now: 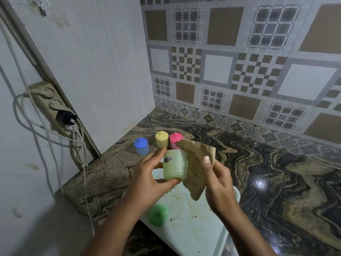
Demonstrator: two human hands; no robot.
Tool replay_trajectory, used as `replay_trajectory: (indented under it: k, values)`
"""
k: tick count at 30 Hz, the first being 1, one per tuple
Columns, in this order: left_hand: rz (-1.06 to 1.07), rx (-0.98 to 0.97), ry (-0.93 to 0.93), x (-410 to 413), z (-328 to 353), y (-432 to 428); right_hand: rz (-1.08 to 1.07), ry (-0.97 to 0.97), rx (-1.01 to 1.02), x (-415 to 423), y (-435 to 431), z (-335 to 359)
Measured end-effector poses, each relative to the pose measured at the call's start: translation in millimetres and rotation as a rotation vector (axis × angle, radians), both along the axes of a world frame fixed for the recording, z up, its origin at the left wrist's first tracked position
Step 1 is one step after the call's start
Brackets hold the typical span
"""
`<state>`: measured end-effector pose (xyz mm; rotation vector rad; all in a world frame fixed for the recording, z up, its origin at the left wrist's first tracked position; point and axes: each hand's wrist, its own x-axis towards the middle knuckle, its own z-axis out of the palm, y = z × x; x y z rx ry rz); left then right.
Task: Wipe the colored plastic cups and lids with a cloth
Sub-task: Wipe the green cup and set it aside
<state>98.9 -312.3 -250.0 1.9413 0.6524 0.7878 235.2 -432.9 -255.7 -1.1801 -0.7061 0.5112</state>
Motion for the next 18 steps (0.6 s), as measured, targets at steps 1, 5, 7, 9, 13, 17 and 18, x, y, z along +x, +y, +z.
replay_trajectory:
  k: [1, 5, 7, 9, 13, 17, 18]
  values:
    - [-0.014, 0.013, 0.000, 1, -1, -1, -0.001, -0.082, -0.027, -3, 2, 1]
    - [-0.041, 0.040, 0.003, 2, 0, -2, -0.017, -0.335, -0.103, -5, 6, 0]
    - [-0.025, 0.023, -0.011, 1, 3, -2, -0.032, -0.448, -0.102, -4, 6, 1]
    - [-0.022, 0.002, -0.021, 0, 5, -3, -0.024, -0.579, -0.106, -3, 5, 3]
    - [-0.026, -0.029, -0.045, 0, 13, -1, 0.041, -0.730, -0.045, -1, 3, 3]
    - [0.027, 0.007, -0.110, 1, 17, 8, 0.065, -0.722, 0.035, -3, -1, -4]
    - [0.030, 0.011, -0.121, 2, 19, 10, 0.062, -0.723, 0.058, -3, -2, -6]
